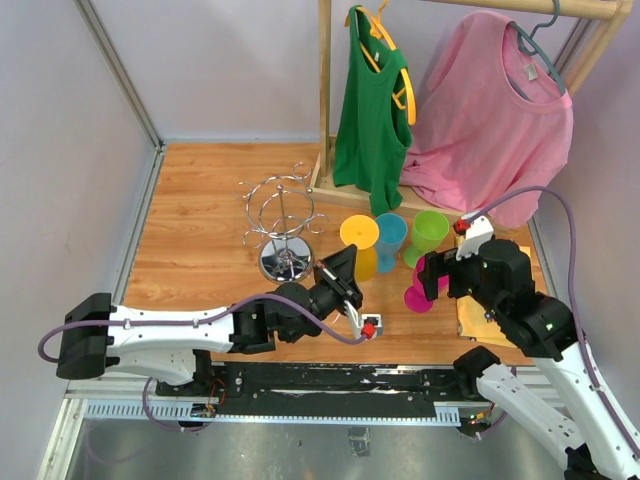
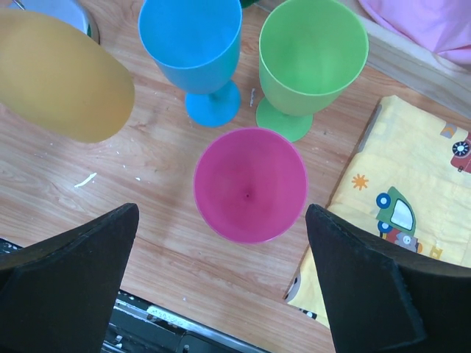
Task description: Take the wine glass off the wine glass rack
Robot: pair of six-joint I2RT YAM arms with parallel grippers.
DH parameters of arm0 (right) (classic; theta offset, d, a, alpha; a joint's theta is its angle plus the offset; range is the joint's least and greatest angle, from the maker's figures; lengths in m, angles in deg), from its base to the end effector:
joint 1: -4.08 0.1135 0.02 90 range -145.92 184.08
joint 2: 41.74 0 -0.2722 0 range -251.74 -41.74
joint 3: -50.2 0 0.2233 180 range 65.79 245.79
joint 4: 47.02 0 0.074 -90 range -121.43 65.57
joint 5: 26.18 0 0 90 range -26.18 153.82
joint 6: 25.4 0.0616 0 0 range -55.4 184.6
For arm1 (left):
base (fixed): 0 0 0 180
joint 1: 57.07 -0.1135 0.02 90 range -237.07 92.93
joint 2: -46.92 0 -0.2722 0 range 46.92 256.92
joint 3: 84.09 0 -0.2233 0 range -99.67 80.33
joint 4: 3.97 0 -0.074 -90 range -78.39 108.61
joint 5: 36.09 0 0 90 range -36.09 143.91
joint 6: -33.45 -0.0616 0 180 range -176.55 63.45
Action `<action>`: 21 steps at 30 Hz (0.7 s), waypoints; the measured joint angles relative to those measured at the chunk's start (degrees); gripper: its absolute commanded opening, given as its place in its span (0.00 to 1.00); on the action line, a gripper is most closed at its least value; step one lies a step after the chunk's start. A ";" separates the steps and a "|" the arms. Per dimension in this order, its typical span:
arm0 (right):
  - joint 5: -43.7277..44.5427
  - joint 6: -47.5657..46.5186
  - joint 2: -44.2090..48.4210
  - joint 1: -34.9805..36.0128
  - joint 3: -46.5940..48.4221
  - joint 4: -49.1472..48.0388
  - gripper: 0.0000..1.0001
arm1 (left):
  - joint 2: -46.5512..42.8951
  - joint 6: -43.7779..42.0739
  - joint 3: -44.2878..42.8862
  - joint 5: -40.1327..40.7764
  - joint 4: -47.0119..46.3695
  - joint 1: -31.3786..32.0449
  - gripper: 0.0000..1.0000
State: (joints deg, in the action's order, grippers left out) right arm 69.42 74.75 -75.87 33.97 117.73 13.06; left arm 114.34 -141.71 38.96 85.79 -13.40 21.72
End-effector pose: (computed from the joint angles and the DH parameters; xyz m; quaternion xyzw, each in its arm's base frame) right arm 0.0914 0.0456 0.3284 -0.1205 0.8420 0.1404 0.5068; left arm 0.0827 -0.2500 0.3220 0.6525 0.2863 0.2331 0.6618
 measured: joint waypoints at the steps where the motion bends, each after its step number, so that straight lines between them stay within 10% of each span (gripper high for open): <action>1: 0.00 0.04 -0.02 0.00 0.42 0.02 0.98 | -0.02 -0.04 -0.46 0.11 -0.04 0.22 0.00; 21: 0.07 1.70 -2.67 0.00 8.66 1.36 0.98 | -1.55 4.81 -9.29 3.43 -0.42 0.48 0.00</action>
State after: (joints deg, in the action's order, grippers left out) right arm 69.49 76.46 -78.54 33.97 126.39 14.41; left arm 112.78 -136.90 29.67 89.22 -13.82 22.20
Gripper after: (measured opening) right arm 0.984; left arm 0.011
